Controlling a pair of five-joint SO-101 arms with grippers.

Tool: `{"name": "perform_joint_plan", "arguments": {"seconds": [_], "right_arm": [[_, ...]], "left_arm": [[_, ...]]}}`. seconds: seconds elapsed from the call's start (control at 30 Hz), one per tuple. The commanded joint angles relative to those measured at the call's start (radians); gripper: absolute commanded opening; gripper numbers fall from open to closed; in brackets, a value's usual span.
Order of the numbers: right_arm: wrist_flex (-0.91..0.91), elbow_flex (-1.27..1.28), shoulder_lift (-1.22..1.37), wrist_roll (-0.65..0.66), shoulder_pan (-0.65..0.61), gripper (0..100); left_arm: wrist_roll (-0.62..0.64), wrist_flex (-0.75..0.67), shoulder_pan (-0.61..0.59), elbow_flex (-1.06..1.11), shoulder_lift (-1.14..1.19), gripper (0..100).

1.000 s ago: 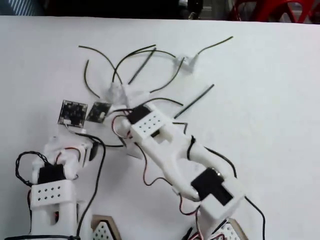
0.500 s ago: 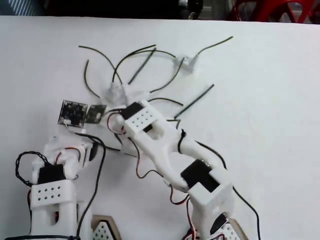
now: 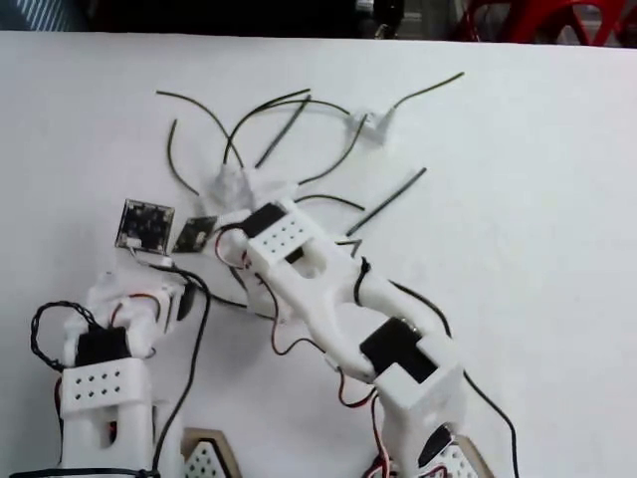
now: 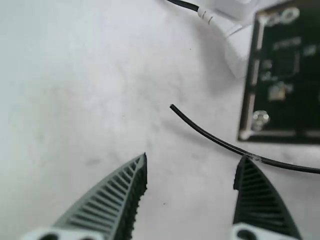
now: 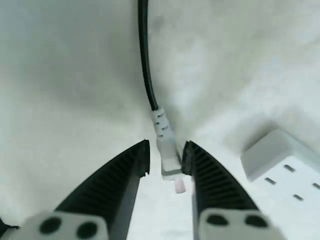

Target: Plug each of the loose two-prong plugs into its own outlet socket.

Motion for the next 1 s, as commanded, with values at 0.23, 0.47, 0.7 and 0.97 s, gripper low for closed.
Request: {"name": "perform_joint_plan", "arguments": {"seconds": [0.23, 0.47, 0.7, 0.97], "right_arm": [[0.028, -0.058, -0.001, 0.005, 0.01, 9.0], [0.028, -0.064, 0.048, 0.005, 0.007, 7.7], [0.007, -0.066, 0.061, 0.005, 0.012, 2.6], [0.035, -0.064, -0.061, 0.0, 0.015, 1.7]], "left_arm": [[-0.005, -0.023, -0.004, -0.015, -0.019, 28], [-0.006, -0.023, -0.004, -0.015, -0.019, 28], [-0.006, -0.023, -0.004, -0.015, -0.019, 28], [-0.005, -0.023, -0.004, -0.015, -0.019, 28]]}}
